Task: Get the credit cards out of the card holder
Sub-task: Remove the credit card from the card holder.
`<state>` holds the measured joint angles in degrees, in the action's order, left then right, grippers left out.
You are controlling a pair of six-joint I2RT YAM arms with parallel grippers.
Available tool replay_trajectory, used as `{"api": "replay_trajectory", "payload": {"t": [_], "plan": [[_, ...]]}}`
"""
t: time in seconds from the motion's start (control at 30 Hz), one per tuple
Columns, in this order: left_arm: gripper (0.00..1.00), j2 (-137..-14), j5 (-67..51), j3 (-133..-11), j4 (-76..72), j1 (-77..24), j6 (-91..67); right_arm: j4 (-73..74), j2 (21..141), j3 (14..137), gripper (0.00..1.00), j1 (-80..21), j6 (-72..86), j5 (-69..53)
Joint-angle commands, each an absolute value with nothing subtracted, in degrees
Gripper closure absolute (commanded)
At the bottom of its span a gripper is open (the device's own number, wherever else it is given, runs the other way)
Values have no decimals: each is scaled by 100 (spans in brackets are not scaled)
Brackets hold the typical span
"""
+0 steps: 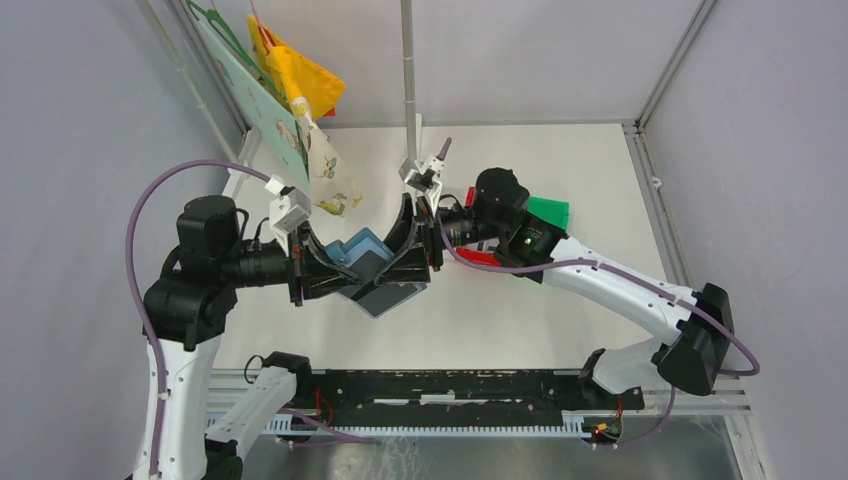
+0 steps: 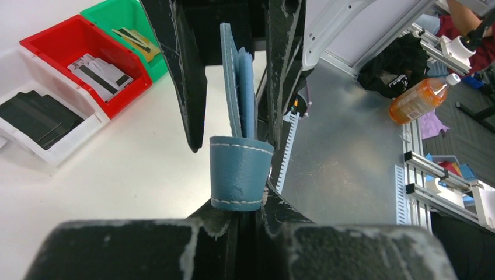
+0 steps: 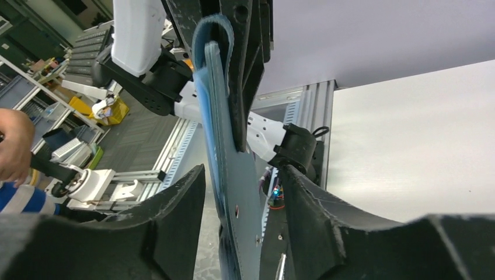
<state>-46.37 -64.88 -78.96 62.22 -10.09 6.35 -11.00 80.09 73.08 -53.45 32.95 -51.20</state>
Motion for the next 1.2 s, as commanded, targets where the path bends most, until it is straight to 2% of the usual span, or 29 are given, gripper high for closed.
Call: {"api": "replay_trajectory", "payload": {"t": [0.0,0.2,0.3,0.37,0.5,0.6,0.63,0.8,1.03,1.17], "plan": [[98,-4511,-6488,-7662,5161,-1016,-124,-2424,7669,6688,42,-5317,3741,-4931],[98,-4334,-6195,-7327,4052,-1015,-1259,-4421,7307,5658,54,-5315,4767,-4339],[96,-4296,-6189,-7208,3867,-1015,-1489,-5057,7222,5314,70,-5308,5055,-4077],[83,-4295,-6181,-7157,3923,-1019,-1443,-4994,7292,5390,82,-5309,5102,-4181],[54,-4353,-6081,-7236,4282,-1016,-1133,-3909,7519,5931,91,-5300,4782,-4656],[45,-4377,-6140,-7219,4337,-1017,-1078,-2936,7542,6245,95,-5299,4200,-4815],[45,-4377,-6224,-7204,4341,-1014,-1073,-2679,7536,6332,96,-5295,4043,-4825],[58,-4473,-6443,-7282,4371,-1008,-1034,-1493,7527,6743,97,-5300,3279,-4960],[62,-4577,-6360,-7358,4382,-1009,-1022,-391,7742,7332,97,-5298,2701,-5078],[77,-4610,-6072,-7412,4359,-1014,-1004,-268,7721,7392,97,-5299,2567,-5158]]}}
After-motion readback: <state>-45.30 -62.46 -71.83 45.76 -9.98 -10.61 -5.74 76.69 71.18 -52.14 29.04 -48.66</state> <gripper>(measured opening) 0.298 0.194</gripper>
